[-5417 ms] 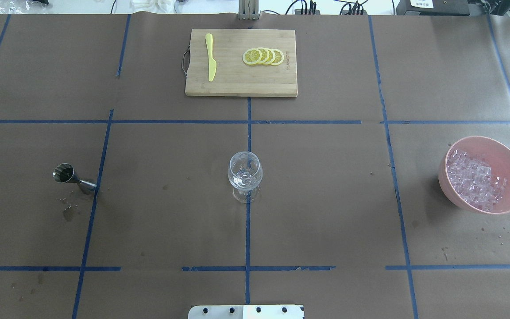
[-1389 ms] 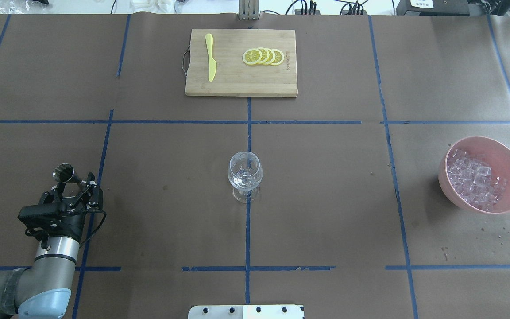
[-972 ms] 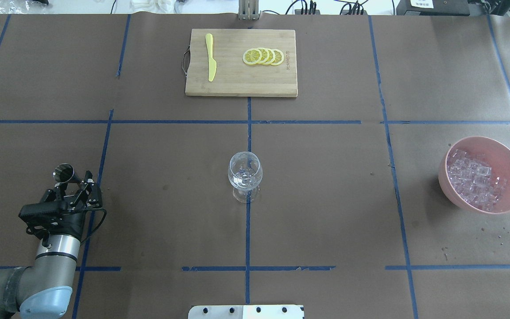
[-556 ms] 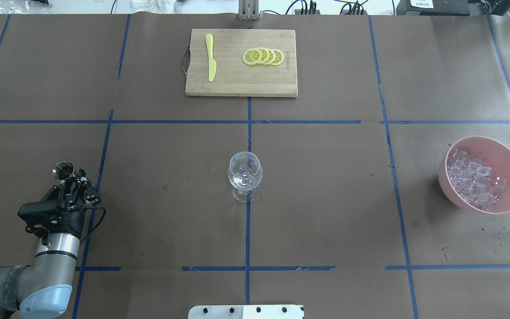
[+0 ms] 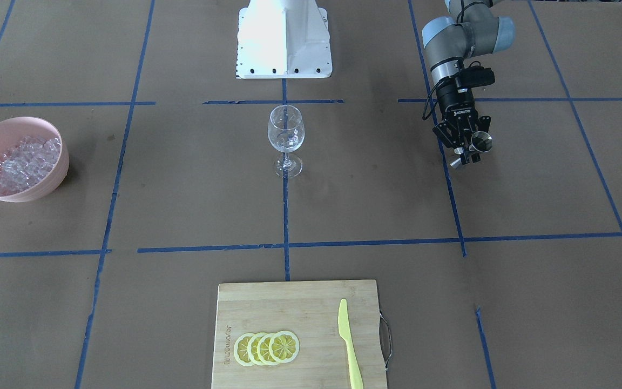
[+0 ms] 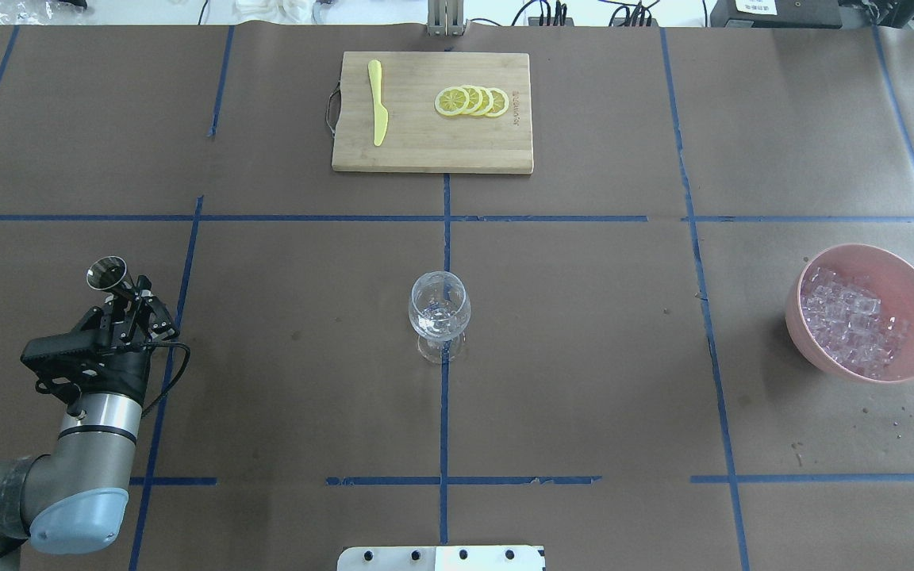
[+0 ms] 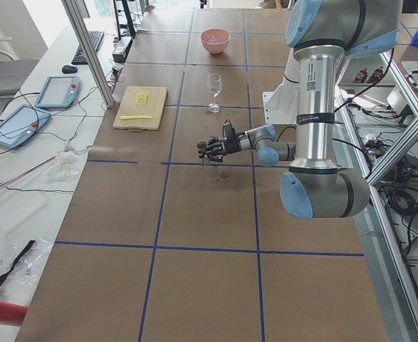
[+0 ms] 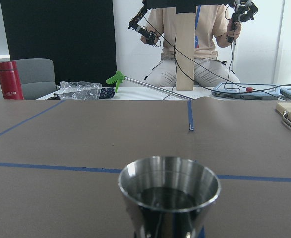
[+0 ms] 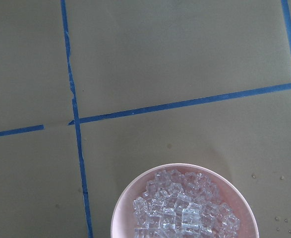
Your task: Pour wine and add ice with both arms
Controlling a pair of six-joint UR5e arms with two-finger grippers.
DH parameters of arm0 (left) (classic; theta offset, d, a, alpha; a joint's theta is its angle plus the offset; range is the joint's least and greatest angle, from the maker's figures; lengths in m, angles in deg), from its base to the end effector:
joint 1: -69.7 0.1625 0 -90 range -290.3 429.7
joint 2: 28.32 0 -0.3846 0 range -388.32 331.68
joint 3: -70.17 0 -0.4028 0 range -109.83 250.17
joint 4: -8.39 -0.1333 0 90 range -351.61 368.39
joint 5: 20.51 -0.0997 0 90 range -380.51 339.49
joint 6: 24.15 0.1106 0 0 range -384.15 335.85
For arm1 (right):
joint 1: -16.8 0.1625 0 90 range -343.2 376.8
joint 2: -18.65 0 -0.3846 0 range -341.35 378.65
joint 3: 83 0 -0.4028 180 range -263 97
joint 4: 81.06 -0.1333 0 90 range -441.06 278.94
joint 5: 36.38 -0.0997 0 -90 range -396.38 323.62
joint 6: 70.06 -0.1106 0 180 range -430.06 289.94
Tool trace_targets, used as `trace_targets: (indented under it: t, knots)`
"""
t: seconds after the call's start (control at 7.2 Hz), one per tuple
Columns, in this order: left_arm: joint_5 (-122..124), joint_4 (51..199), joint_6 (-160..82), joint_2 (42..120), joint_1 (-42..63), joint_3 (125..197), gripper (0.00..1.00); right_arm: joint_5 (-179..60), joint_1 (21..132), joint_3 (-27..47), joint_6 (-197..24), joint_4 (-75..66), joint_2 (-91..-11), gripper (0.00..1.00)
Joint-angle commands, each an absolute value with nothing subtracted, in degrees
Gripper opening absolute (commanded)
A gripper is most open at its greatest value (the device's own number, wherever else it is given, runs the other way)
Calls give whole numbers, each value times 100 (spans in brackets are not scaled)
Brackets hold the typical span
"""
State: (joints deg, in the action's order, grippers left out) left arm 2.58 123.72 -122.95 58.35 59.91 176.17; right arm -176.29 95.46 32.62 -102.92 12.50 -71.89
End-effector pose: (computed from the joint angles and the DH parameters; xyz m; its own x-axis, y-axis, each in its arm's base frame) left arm 0.4290 -0.3125 0.4309 0.6718 -0.1768 -0.7193 0.7362 0.2663 0.6222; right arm -0.0467 -0.4803 0.4060 0.5833 0.1574 0.7969 -0.1590 0.9842 -0.0780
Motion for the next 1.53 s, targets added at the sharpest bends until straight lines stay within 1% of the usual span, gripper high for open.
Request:
trace_targets:
  t: [0.0, 0.28, 0.42, 0.56, 0.83, 1.11, 1.39]
  knots:
    - [252, 12379, -11901, 6077, 5820, 17949, 0, -17630, 9546, 3266, -10285, 1228, -7214, 100]
    - [269, 12379, -11365, 6866, 5723, 17959, 0, -17639, 9546, 3442, -10285, 1228, -7320, 100]
    - [278, 12388, -10849, 7071, 5635, 17968, 0, -17639, 9546, 3442, -10285, 1228, -7320, 100]
    - [278, 12449, -10235, 7186, 5608, 17976, 0, -17613, 9546, 3433, -10285, 1228, -7320, 100]
    - [287, 13236, -9214, 7493, 5608, 18064, 0, -17228, 9363, 3433, -10285, 1184, -7416, 100]
    - [304, 13539, -8473, 7617, 5634, 18362, 0, -16760, 9019, 3416, -10311, 1061, -7478, 100]
    - [566, 13531, -7973, 8108, 5695, 18399, 0, -16707, 8949, 3372, -10424, 257, -7968, 100]
